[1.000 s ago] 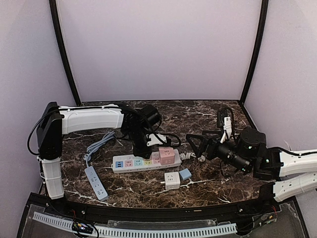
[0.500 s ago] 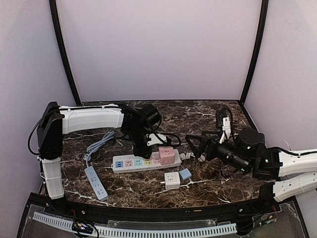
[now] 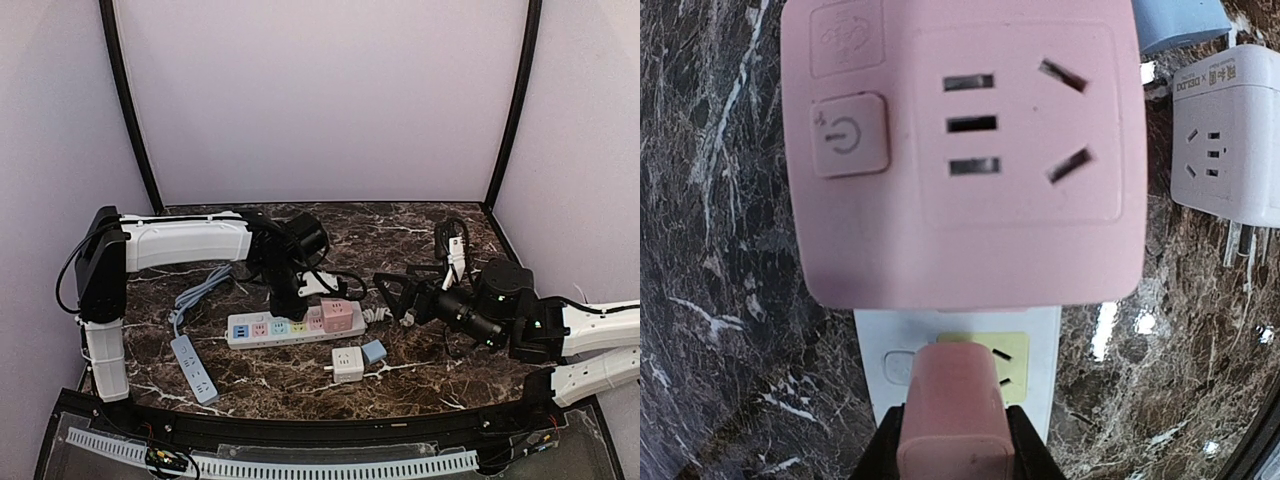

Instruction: Insert the plug

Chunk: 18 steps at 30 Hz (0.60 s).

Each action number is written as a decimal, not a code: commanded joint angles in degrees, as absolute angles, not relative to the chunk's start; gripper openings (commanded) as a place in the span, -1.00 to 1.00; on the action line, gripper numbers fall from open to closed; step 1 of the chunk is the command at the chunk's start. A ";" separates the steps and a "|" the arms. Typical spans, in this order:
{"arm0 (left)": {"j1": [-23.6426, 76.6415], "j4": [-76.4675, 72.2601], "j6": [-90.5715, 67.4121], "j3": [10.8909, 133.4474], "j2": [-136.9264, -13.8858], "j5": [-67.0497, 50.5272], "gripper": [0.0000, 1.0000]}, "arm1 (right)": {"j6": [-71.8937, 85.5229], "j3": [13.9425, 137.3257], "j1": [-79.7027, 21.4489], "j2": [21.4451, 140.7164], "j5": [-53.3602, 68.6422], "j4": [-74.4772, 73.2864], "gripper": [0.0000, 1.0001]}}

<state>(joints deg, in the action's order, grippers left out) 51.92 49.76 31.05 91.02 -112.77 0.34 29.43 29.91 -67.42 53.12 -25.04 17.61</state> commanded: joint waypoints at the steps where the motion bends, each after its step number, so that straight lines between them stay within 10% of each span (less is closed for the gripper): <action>1: 51.68 52.72 30.90 89.47 -112.94 2.28 -0.98 | 29.02 30.45 -67.14 53.59 -24.45 19.41 0.98; 18: 52.21 50.31 30.89 89.55 -106.30 -4.62 -0.98 | 28.92 30.32 -67.15 53.42 -24.40 19.59 0.97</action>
